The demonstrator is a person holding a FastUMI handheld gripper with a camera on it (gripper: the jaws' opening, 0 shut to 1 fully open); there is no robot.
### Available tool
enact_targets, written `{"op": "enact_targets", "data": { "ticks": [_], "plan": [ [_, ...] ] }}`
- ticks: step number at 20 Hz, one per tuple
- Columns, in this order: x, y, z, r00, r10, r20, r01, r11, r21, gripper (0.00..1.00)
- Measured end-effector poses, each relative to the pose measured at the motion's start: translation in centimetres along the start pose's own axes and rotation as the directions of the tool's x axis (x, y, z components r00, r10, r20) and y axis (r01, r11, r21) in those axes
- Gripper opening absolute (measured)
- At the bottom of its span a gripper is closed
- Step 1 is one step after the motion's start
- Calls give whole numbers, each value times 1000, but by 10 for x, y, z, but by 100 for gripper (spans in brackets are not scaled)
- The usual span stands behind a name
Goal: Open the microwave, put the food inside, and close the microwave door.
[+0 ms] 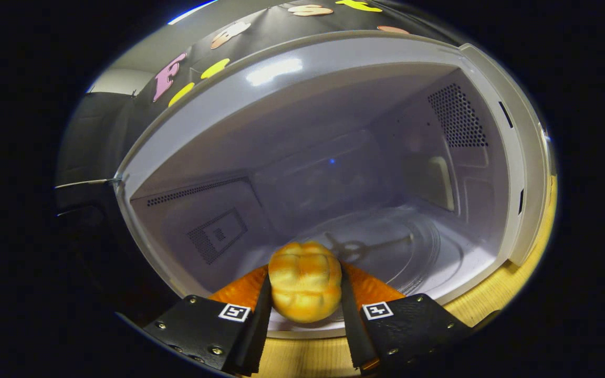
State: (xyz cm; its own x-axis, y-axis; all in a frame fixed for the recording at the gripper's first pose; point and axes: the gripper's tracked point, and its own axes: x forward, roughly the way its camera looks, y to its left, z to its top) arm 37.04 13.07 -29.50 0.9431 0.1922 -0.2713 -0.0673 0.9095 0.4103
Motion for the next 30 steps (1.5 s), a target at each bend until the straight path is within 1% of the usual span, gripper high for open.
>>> {"op": "enact_targets", "data": {
  "ticks": [2,4,6,9,10,14,17,21,25,28,30],
  "plan": [
    [-1,2,0,1000,10,-1,-10,1000,8,63],
    [-2,1,0,1000,1,4,-1,1000,-9,68],
    [-3,3,-1,1000,3,8,-3,1000,-26,71],
    [-3,5,-3,1000,7,21,-5,998,-64,81],
    [-4,5,-2,1000,7,25,-5,997,-72,81],
    [-3,4,-2,999,9,31,-7,998,-67,87],
    [-3,4,-1,999,5,43,-2,998,-70,96],
    [-5,2,-1,999,-2,43,5,997,-74,97],
    [-19,1,3,997,-25,79,36,990,-140,97],
    [-36,15,9,995,17,95,-2,987,-163,97],
    [-56,24,13,995,47,91,-30,983,-182,97]
  ]
}}
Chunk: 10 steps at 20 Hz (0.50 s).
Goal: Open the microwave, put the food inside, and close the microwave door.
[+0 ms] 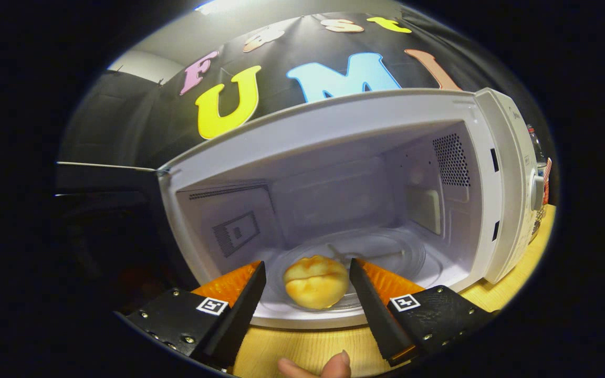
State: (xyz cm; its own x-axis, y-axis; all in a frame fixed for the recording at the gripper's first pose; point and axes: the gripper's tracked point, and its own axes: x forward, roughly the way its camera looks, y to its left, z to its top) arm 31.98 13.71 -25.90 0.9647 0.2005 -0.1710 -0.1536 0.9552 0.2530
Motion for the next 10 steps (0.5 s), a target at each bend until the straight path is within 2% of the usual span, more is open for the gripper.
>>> {"op": "enact_targets", "data": {
  "ticks": [2,5,10],
  "plan": [
    [-25,1,16,999,-2,40,3,1000,-24,97],
    [-70,17,35,997,52,56,-49,997,-56,96],
    [-175,61,70,975,208,71,-194,967,-167,96]
  ]
}}
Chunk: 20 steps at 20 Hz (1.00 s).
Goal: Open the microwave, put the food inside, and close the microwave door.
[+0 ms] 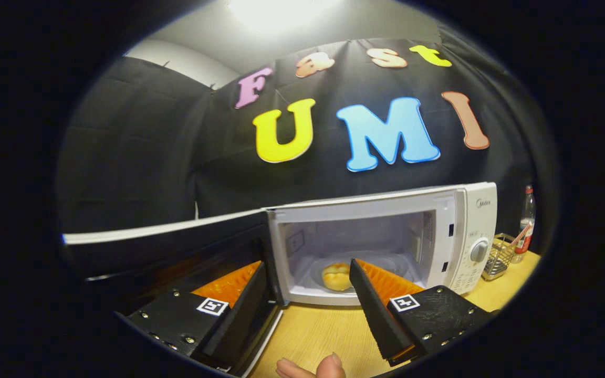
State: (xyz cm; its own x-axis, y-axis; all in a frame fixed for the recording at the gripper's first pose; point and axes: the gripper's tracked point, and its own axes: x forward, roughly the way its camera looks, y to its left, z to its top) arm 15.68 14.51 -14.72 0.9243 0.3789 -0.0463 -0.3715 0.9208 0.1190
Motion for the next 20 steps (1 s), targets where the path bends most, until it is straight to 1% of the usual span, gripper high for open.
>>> {"op": "enact_targets", "data": {
  "ticks": [2,3,4,6,8,10,14,17,19,20],
  "plan": [
    [-37,16,37,997,26,72,-24,999,-31,96],
    [-46,26,59,992,59,107,-54,997,-48,93],
    [-58,39,74,988,78,132,-69,995,-71,95],
    [-80,53,87,987,86,135,-70,990,-119,95],
    [-96,84,91,983,137,126,-122,986,-116,95],
    [-111,109,93,978,176,113,-164,981,-107,95],
    [-134,177,92,947,298,119,-289,953,-90,95],
    [-137,227,67,913,402,75,-394,914,-98,95],
    [-131,247,43,897,441,20,-437,894,-95,95],
    [-129,255,31,889,457,-2,-456,886,-87,92]
  ]
}}
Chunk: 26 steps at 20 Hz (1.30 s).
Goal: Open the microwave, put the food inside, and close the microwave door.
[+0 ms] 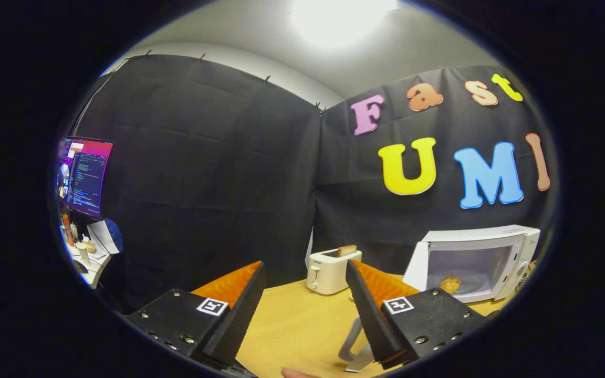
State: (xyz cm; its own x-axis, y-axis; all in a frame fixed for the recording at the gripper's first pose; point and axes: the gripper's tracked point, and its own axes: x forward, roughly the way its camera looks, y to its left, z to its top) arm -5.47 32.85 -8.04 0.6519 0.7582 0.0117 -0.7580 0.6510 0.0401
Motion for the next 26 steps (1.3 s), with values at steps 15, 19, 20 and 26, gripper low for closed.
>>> {"op": "enact_targets", "data": {
  "ticks": [15,19,20,26],
  "plan": [
    [-3,-91,-102,949,-294,-118,299,954,27,1],
    [-19,-136,-104,909,-400,-119,408,911,60,1],
    [-24,-149,-105,899,-423,-119,431,900,62,1],
    [-42,-225,-109,831,-546,-104,552,833,36,1]
  ]
}}
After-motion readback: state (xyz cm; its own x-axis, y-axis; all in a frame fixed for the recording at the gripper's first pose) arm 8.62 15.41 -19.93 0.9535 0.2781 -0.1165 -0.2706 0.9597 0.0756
